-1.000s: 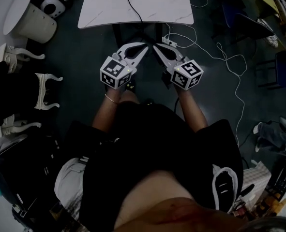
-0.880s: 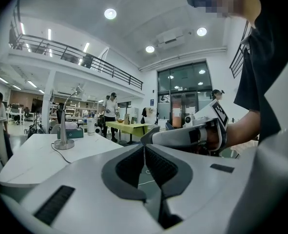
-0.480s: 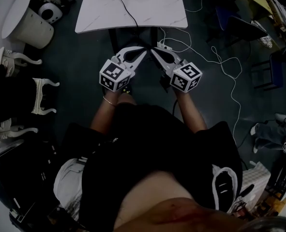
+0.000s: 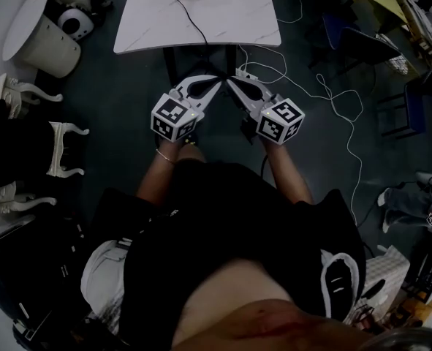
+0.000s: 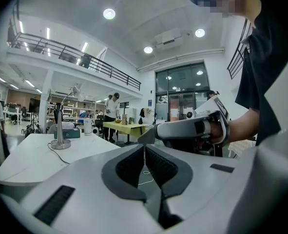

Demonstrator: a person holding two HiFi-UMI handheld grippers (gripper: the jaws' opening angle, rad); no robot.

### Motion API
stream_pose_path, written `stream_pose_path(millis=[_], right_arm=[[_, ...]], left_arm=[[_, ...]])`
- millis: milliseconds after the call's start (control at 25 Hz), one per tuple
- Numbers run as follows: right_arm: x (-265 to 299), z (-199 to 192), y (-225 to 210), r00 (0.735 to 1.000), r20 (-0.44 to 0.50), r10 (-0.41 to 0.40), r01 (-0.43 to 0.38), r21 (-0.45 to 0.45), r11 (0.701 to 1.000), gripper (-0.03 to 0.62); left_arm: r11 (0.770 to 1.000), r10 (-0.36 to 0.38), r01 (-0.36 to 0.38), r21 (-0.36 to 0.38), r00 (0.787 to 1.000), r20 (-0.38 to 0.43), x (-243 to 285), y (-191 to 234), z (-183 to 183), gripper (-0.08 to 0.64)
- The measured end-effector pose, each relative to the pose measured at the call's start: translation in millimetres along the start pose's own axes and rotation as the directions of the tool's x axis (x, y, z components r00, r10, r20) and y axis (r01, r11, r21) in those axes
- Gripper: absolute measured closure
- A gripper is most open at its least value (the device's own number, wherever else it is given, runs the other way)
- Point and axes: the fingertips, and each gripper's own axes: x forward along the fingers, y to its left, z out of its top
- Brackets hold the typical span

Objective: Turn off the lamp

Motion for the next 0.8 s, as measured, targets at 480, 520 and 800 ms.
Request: stream_pose_path(millis=[480,520,800], right_arm=[[2.5,-2.5,7.1,1.0,0.01,0.012,-0.012,0.02,1.0,0.592],[2.6,-2.7,7.8,1.0,0.01,0.014,-0.014,0.021,1.0,0.592],[2.5,-4.2,9.0,1.0,0.015,0.019,-0.02,0.032,0.999,0.592]], left_arm=[[1.0,0.005,-0.005,-0.009,1.0,-0.01,-7.9,0.1,-6.7,0.545],[1.0,0.006,-0.006,-0.011,1.0,-0.011,-8.7,-0.2,-7.3,0.545],[1.0,0.017,-0.017,-0.016,1.0,-0.008,-11.2,0.8,-6.3,0.545]])
